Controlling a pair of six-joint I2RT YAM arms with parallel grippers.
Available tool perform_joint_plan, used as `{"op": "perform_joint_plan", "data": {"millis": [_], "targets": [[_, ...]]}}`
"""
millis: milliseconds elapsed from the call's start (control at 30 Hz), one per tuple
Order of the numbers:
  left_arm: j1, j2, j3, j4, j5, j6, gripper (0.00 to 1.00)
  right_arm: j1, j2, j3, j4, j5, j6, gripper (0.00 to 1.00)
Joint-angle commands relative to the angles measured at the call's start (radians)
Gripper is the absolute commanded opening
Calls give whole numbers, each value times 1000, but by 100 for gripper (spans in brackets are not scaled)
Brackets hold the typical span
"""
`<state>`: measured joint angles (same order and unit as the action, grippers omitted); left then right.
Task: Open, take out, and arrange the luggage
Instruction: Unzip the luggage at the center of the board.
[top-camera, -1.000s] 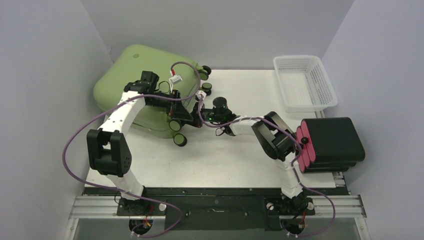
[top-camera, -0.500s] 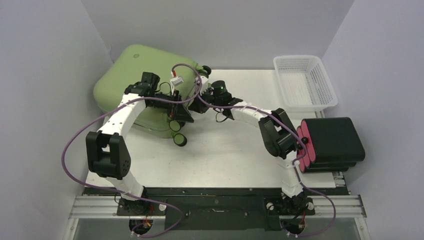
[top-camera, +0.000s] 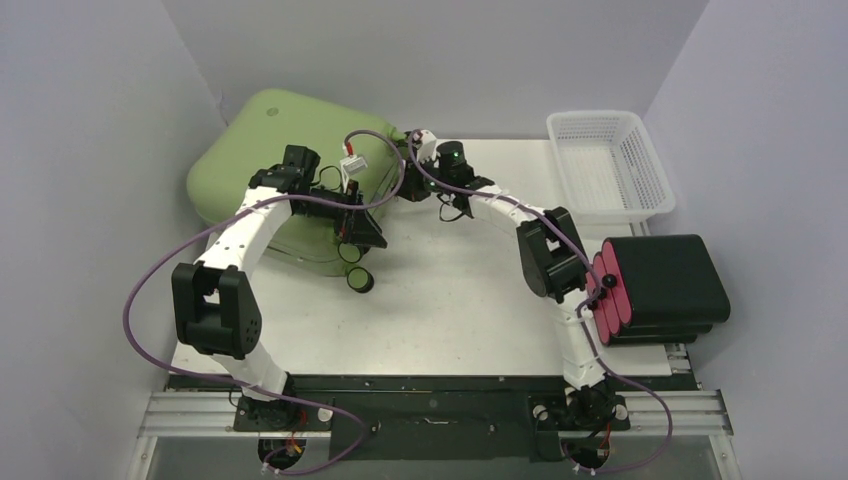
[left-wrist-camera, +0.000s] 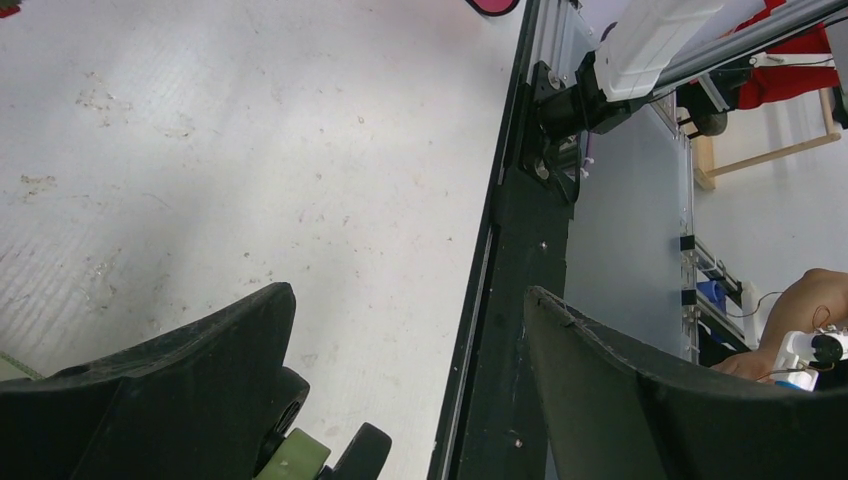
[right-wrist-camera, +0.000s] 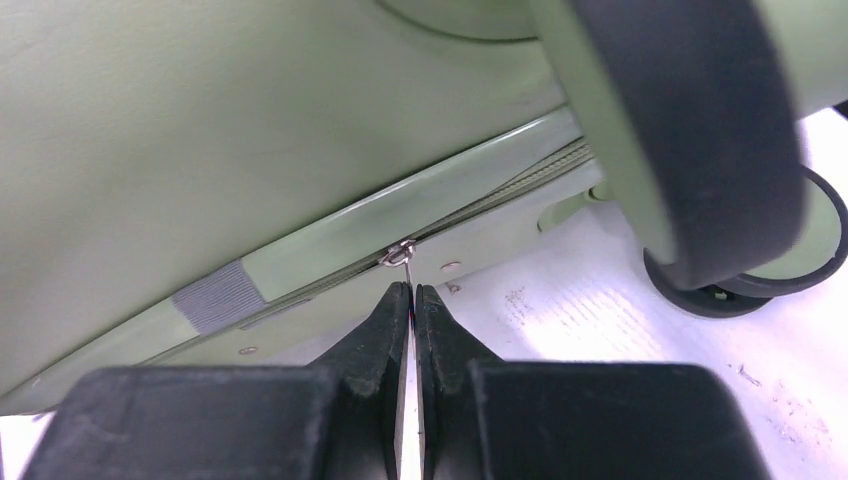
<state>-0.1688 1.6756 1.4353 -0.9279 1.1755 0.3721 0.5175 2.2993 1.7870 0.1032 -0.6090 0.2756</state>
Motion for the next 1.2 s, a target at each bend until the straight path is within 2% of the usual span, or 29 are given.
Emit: {"op": "perform_joint_plan", "data": {"millis": [0, 67, 167, 267, 367, 800, 900, 1033, 1167], "targets": [[15, 14, -16, -165, -100, 19, 82, -66, 56, 71, 26, 28, 73, 0], [10, 12, -14, -179, -114, 30, 82, -80, 67, 71, 76, -8, 145, 0], [-13, 8, -13, -202, -174, 46, 82, -95, 50, 18, 236, -78, 239, 0], [-38, -9, -29, -201, -241, 49, 81, -96, -6, -131, 409, -109, 331, 0], [-31, -57, -56, -165, -261, 40, 75, -98, -74, -262, 556, -113, 391, 0], [9, -184, -181, -148, -402, 41, 69, -155, -265, -603, 675, -53, 416, 0], [37, -218, -195, -149, -404, 44, 69, -159, -297, -660, 686, -56, 403, 0], [75, -245, -171, -163, -333, 59, 70, -149, -317, -675, 650, -64, 332, 0], [119, -235, -79, -237, -343, 93, 71, -132, -348, -641, 566, -36, 202, 14]]}}
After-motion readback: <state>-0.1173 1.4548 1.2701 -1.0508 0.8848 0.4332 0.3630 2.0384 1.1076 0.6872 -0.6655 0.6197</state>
